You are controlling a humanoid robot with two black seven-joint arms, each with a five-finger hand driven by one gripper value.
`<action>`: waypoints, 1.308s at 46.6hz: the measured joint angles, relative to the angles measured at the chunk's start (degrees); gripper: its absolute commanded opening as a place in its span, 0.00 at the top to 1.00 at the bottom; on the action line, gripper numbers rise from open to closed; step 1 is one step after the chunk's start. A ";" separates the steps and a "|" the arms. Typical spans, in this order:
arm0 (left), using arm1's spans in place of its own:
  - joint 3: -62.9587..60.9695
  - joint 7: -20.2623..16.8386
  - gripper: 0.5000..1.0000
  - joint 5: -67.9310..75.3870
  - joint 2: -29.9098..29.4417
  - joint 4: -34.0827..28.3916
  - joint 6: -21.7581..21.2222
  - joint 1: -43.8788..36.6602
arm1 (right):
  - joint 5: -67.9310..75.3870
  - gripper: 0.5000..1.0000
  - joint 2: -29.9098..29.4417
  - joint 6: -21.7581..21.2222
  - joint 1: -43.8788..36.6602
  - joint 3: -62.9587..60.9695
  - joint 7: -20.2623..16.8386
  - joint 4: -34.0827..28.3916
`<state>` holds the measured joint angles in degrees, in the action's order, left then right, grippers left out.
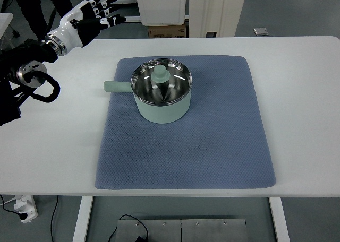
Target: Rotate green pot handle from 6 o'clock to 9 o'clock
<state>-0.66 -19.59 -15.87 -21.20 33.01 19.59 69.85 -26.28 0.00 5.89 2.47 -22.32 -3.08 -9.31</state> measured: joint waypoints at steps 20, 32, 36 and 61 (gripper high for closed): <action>2.34 0.00 0.00 -6.91 0.37 -0.87 -8.59 -5.30 | 0.00 0.00 0.00 0.00 0.00 0.00 0.01 0.00; 7.54 -0.01 0.00 -6.91 4.16 -5.17 -10.55 -9.14 | 0.00 0.00 0.00 0.00 -0.01 0.00 0.00 0.00; 8.14 -0.06 0.00 -6.89 5.14 -5.74 -10.69 -9.44 | 0.00 0.00 0.00 0.00 0.01 0.00 -0.01 0.01; 11.85 -0.26 0.00 -6.62 7.35 -6.35 -10.51 -13.23 | 0.00 0.00 0.00 0.00 0.00 0.00 0.00 0.00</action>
<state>11.18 -19.85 -22.49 -13.85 26.66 9.08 56.62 -26.28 0.00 5.89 2.46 -22.32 -3.08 -9.32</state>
